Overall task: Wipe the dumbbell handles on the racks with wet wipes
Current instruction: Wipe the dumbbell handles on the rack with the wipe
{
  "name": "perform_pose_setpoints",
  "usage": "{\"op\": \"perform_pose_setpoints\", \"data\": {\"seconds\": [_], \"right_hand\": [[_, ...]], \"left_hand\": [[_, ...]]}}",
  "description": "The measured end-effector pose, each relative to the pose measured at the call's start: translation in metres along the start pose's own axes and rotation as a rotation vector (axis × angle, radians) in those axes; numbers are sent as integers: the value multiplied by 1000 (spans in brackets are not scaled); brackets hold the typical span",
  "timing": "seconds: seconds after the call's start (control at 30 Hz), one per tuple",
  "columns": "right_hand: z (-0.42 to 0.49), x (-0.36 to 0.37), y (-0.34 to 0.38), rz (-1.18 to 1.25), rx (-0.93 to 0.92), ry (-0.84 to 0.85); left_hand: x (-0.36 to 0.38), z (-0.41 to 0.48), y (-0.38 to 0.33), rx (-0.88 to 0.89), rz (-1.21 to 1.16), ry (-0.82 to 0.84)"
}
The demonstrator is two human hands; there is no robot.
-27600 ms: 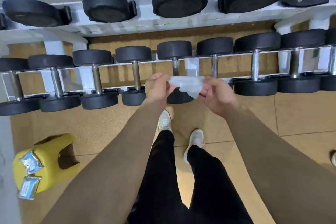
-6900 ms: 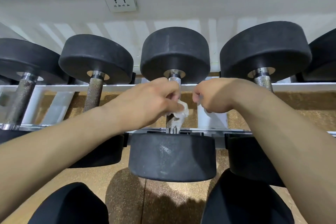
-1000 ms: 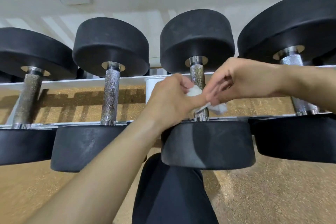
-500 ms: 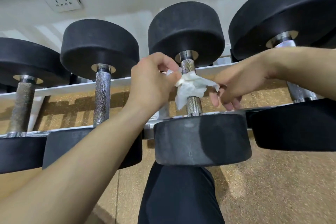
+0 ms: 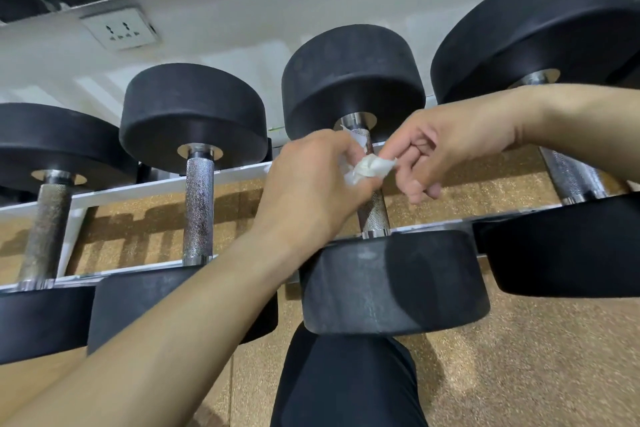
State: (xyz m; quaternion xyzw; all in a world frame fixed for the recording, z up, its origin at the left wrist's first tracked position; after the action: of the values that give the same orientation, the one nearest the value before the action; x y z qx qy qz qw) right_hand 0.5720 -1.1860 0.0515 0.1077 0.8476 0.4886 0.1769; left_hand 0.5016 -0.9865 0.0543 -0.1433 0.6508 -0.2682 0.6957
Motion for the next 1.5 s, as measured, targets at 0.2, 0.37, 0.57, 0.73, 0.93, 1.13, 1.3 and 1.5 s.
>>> {"op": "perform_pose_setpoints", "data": {"seconds": [0.2,0.37,0.57,0.73,0.93,1.13,1.3,1.5], "right_hand": [[1,-2,-2,-135,92,-56],[3,-1,-6,-227,202,-52],[4,1,-7,-264,293,-35],[7,4,-5,-349,297,-40],[8,5,-2,-373,310,-51],[8,6,-4,-399,334,-30],[6,5,-3,-398,344,-13],[5,3,-4,-385,350,8]], "left_hand": [[-12,9,25,-178,-654,41],[3,13,22,-71,-205,24],[6,4,10,269,203,-71],[4,8,5,146,72,79],[6,17,-3,106,150,-42],[5,-4,19,68,-51,71],[10,16,17,96,-62,-102],[18,20,17,137,12,-180]]}}
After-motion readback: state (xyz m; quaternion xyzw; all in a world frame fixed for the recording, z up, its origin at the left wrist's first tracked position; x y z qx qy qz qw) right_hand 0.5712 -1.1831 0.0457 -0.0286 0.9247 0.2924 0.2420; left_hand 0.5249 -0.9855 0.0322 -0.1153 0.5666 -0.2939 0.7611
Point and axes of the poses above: each hand's wrist, its own z-axis towards the middle knuckle, its own x-axis out of the palm, y = z × x, the point moved 1 cm from there along z, towards the middle knuckle, and after that the axes turned 2 degrees about -x, right-handed, at the moved point
